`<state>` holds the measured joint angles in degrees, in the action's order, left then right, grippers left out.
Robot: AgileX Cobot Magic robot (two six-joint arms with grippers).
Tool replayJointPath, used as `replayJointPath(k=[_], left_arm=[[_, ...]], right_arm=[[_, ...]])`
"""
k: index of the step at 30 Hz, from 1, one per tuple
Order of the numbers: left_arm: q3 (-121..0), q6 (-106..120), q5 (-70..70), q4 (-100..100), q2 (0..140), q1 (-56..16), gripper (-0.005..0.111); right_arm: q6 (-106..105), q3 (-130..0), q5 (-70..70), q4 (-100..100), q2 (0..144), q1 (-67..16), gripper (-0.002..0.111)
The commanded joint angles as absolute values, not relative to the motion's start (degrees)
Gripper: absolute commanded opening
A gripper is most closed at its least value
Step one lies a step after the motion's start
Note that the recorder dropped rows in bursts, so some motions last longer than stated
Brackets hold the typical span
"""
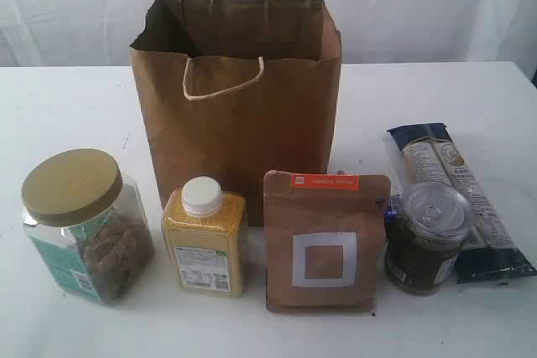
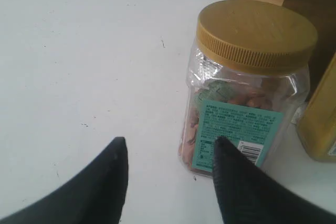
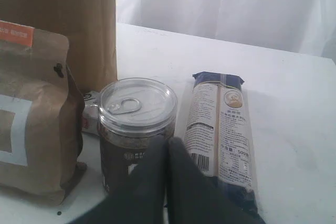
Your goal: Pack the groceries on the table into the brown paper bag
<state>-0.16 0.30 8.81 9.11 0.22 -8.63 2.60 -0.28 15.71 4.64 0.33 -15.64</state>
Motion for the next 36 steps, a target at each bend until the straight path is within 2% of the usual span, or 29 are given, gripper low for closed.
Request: replayJointPath(k=[1, 6, 9, 10, 29, 33, 36], left_arm=[[0.0, 0.5, 9.1, 9.5, 0.0, -8.7, 0.053], [0.0, 0.0, 7.5, 9.6, 0.0, -8.7, 0.053], [0.0, -16.3, 7.3, 28.9, 0.0, -8.7, 0.053], [0.0, -16.3, 7.3, 29.7, 0.0, -8.7, 0.053], [0.0, -16.7, 8.1, 30.8, 0.0, -8.7, 0.053], [-5.2, -8.1, 18.0, 32.3, 0.0, -8.7, 0.050], [-9.1, 9.2, 23.9, 43.3, 0.0, -8.7, 0.048]], right_arm=[[3.7, 0.0, 15.1, 4.6, 0.0, -15.4, 0.000], [3.7, 0.0, 15.1, 4.6, 0.0, -15.4, 0.000], [3.7, 0.0, 15.2, 4.6, 0.0, -15.4, 0.000], [3.7, 0.0, 15.2, 4.6, 0.0, -15.4, 0.000], [3.7, 0.0, 15.2, 4.6, 0.0, -15.4, 0.000], [3.7, 0.0, 15.2, 4.6, 0.0, -15.4, 0.000], [3.7, 0.0, 15.0, 4.6, 0.0, -15.4, 0.000]])
